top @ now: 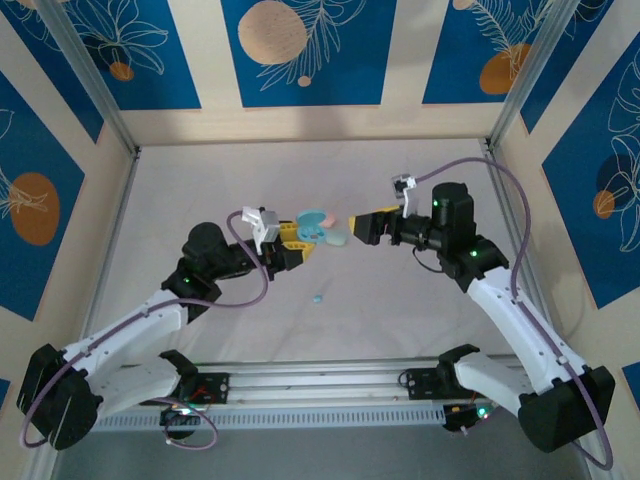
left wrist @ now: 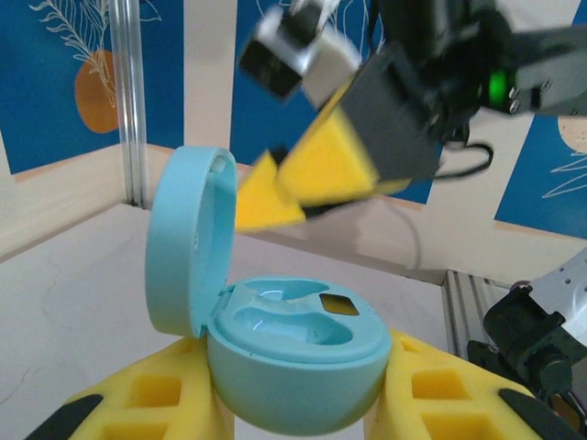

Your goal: Insert the wireless bluetooth earbuds into the charging case

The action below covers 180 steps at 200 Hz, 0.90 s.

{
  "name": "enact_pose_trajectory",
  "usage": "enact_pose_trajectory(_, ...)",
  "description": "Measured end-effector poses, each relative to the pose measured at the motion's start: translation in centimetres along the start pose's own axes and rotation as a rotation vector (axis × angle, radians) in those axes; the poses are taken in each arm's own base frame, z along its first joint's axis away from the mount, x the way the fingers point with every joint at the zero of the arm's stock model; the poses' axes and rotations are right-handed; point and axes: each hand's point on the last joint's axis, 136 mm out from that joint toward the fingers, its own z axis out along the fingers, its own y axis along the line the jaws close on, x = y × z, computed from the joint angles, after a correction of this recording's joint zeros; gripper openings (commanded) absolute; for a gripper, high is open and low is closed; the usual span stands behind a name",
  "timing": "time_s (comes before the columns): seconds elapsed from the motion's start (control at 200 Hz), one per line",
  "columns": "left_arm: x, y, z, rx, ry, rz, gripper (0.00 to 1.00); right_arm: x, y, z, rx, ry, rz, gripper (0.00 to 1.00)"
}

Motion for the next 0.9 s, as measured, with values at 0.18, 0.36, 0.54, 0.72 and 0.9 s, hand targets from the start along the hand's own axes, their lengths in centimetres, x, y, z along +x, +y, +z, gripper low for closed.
enact_pose_trajectory(0.18, 0.0, 0.4, -0.1, -0.028, -0.013, 0.0, 0.28, 5.0, -4.8, 1.4, 0.131, 0.134, 0.2, 0.82)
enact_pose_trajectory(0.36, -0.6, 0.6, -0.4, -0.047, -0.032, 0.009, 0.28, 8.1, -7.0, 3.5, 0.174, 0.281, 0.325, 0.65)
enact_pose_trajectory(0.54, -2.0, 0.2, -1.1, -0.064, -0.071, 0.033, 0.28, 10.7, -7.5, 5.7, 0.194, 0.425, 0.362, 0.56)
enact_pose_trajectory(0.72, -3.5, -0.3, -2.1, -0.078, -0.111, 0.056, 0.28, 12.9, -7.3, 7.8, 0.196, 0.536, 0.358, 0.47)
enact_pose_trajectory(0.9, -4.0, -0.7, -2.7, -0.085, -0.12, 0.061, 0.28, 15.6, -7.0, 10.8, 0.196, 0.662, 0.345, 0.42)
